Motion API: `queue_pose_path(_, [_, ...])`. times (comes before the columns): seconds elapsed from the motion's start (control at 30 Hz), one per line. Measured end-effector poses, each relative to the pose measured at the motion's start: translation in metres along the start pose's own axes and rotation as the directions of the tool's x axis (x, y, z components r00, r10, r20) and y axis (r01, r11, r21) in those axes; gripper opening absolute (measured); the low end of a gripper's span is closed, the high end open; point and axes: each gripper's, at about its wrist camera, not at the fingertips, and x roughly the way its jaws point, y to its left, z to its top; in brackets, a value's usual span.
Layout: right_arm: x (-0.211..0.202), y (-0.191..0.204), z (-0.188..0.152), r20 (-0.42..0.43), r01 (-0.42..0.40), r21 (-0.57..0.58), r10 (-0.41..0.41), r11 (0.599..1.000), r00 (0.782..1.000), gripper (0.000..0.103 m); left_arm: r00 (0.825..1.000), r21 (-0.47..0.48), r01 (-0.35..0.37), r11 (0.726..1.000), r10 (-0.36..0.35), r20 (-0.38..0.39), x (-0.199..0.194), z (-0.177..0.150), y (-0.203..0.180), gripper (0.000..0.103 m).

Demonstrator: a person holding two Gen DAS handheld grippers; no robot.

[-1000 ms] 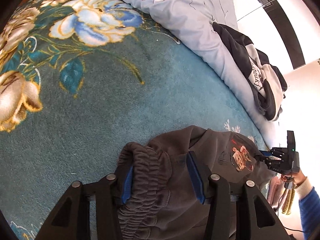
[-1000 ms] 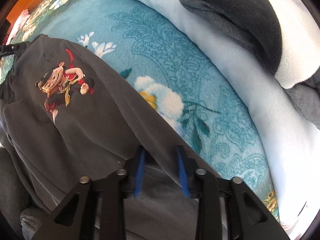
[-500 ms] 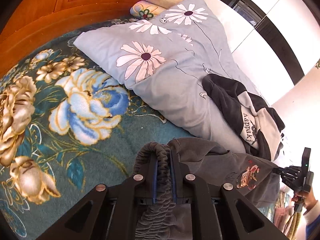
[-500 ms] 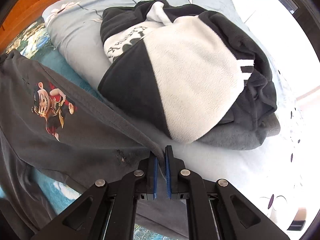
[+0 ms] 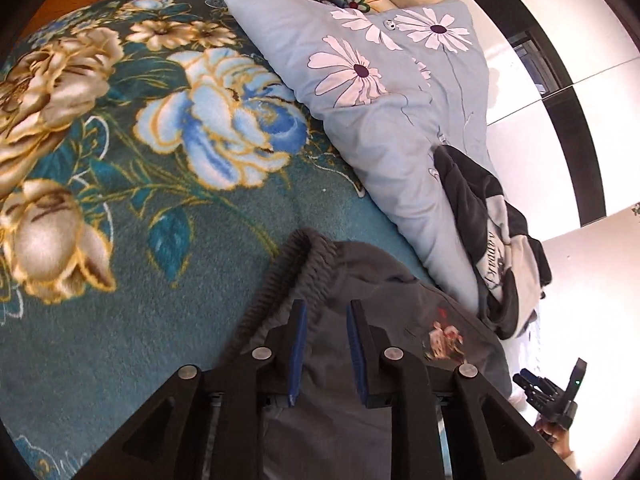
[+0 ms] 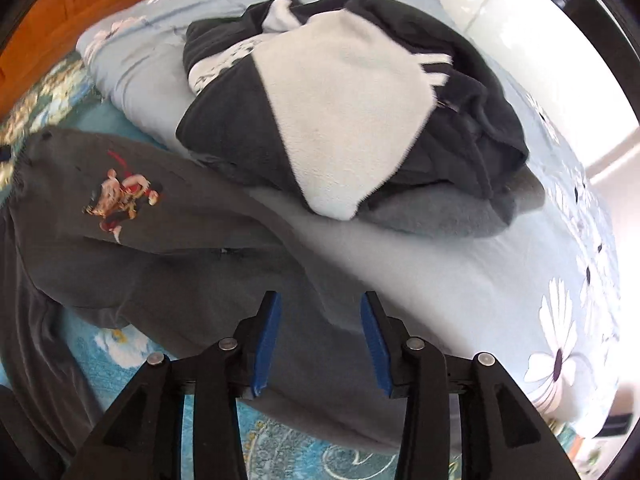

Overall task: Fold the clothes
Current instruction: 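Grasp the ribbed leg cuff with the right gripper while the left gripper grasps the waistband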

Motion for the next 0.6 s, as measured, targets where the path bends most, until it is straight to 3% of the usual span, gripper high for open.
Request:
queue_pose_path(0.1, [-0.024, -0.014, -0.054, 0.012, -0.063, 0.176, 0.062, 0.982, 0.998, 0.046, 0.996, 0.013, -0.085, 0.996, 0.085, 0.039, -0.032, -0.036, 0.011, 0.045])
queue_pose_path(0.23, [-0.037, 0.000, -0.137, -0.015, -0.115, 0.402, 0.132, 0.908, 0.991, 0.046, 0.989, -0.081, -0.137, 0.987, 0.140, 0.041, -0.054, -0.086, 0.042, 0.046])
queue_pose_path(0.37, [-0.068, -0.008, -0.251, -0.020, -0.117, 0.544, 0.152, 0.831, 0.988, 0.046, 0.986, -0.170, -0.161, 0.972, 0.165, 0.011, -0.060, -0.125, 0.065, 0.050])
queue_pose_path(0.47, [-0.077, -0.009, -0.312, 0.003, -0.146, 0.657, 0.191, 0.740, 0.982, 0.047, 0.987, -0.209, -0.159, 0.965, 0.157, -0.026, -0.051, -0.142, 0.069, 0.054])
queue_pose_path(0.6, [-0.069, -0.007, -0.359, 0.045, -0.212, 0.754, 0.273, 0.622, 0.961, 0.047, 0.989, -0.254, -0.138, 0.957, 0.122, -0.079, -0.034, -0.153, 0.064, 0.055])
